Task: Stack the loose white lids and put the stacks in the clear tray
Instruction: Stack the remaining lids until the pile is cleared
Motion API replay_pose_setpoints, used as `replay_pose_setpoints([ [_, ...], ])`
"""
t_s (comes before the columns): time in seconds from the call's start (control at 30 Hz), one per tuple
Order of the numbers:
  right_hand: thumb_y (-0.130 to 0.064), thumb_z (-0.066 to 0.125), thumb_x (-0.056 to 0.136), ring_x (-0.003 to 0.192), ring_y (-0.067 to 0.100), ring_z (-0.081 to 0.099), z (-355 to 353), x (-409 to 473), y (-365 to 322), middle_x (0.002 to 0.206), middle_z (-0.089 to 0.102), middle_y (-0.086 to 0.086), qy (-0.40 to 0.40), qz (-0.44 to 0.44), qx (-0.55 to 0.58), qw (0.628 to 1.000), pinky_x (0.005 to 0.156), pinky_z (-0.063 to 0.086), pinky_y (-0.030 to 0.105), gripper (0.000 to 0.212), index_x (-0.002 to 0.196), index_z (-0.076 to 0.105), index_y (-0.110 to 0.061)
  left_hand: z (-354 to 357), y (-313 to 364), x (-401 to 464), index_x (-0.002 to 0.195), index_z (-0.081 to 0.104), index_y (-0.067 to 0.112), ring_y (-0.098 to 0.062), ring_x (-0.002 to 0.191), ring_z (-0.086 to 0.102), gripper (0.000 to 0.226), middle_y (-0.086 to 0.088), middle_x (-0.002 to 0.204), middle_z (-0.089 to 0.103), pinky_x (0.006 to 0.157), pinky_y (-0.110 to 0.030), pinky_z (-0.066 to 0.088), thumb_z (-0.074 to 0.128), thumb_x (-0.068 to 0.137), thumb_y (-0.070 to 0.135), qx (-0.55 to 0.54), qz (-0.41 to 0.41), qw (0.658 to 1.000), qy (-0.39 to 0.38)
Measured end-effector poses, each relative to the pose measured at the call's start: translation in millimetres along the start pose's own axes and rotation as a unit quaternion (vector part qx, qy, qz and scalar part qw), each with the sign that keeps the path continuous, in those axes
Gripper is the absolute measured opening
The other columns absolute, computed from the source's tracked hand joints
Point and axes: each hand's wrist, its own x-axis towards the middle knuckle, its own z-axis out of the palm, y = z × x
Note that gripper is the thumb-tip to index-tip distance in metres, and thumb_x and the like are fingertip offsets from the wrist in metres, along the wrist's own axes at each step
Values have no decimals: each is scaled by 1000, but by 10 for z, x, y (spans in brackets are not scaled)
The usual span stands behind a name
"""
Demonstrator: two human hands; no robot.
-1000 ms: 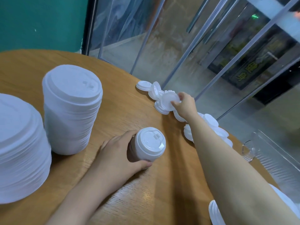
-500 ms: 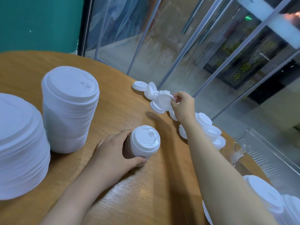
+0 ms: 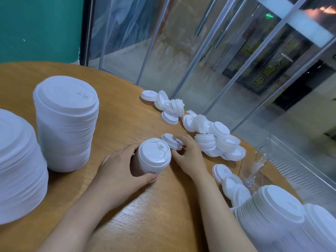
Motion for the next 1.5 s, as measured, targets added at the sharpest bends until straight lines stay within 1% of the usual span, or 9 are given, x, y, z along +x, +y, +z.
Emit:
replay_pose_setpoints([
  [0.13, -34, 77, 85, 111, 0, 59, 37, -134, -10, 124, 62, -15, 3, 2, 58, 998, 89, 45, 12, 46, 128, 66, -22, 1, -27, -10, 133, 53, 49, 0, 120, 56, 86, 33, 122, 61, 108, -40, 45, 70, 53, 75, -5, 2, 1000, -6],
  [0.23, -58, 71, 79, 118, 2, 58, 37, -151, -16, 127, 62, -15, -5, 8, 75, 997, 96, 46, 17, 61, 129, 65, -24, 5, -60, -18, 134, 51, 51, -2, 123, 56, 84, 32, 125, 61, 109, -41, 45, 72, 55, 73, -7, 3, 1000, -9],
  [0.4, -67, 65, 80, 109, 3, 59, 33, -144, -26, 120, 63, -14, -18, 22, 71, 997, 89, 44, 19, 61, 125, 66, -27, 22, -74, -22, 135, 52, 48, -3, 125, 56, 85, 30, 127, 62, 109, -42, 46, 72, 56, 71, -7, 4, 1000, -5],
  [0.63, -46, 81, 85, 117, 2, 60, -44, -170, -88, 121, 67, -13, 47, 30, 111, 992, 92, 49, 13, 53, 129, 65, -21, 30, -79, -40, 135, 53, 47, -6, 123, 57, 85, 27, 126, 63, 107, -41, 47, 72, 56, 73, 11, 4, 1000, 4],
  [0.8, -31, 84, 86, 112, 2, 65, -250, -259, -401, 113, 70, -23, 123, -6, 221, 967, 91, 49, 14, 38, 118, 65, -36, 46, -75, -36, 135, 52, 48, -7, 122, 57, 84, 26, 125, 63, 106, -42, 47, 72, 57, 73, 10, 1, 1000, 4],
  [0.9, -39, 83, 81, 118, 18, 66, -313, -322, -594, 121, 72, -6, 73, -54, 256, 962, 98, 52, 28, 50, 126, 65, -25, 50, -63, -44, 135, 52, 48, -7, 121, 58, 80, 25, 123, 65, 105, -43, 48, 73, 60, 69, 4, 7, 1000, 5],
  [1.1, -43, 85, 75, 120, 19, 65, -222, -377, -662, 124, 71, -8, -8, -93, 213, 973, 101, 53, 35, 67, 133, 65, -16, 55, -43, -57, 135, 54, 45, -7, 113, 61, 79, 22, 117, 67, 100, -43, 50, 70, 62, 71, 6, 0, 1000, 3],
  [1.3, -42, 84, 80, 120, 23, 65, -176, -370, -669, 124, 69, -3, -31, -114, 188, 975, 100, 54, 47, 59, 129, 67, -13, 36, -13, -74, 135, 53, 47, -8, 107, 58, 78, 24, 109, 62, 99, -41, 49, 66, 62, 72, 31, -2, 999, 6],
  [1.5, -38, 84, 80, 119, 23, 65, -159, -380, -704, 123, 69, -4, -38, -117, 188, 974, 98, 54, 46, 56, 127, 68, -13, 26, -12, -66, 134, 53, 49, -5, 113, 57, 79, 24, 114, 63, 101, -40, 49, 67, 60, 72, 18, -7, 1000, 3],
])
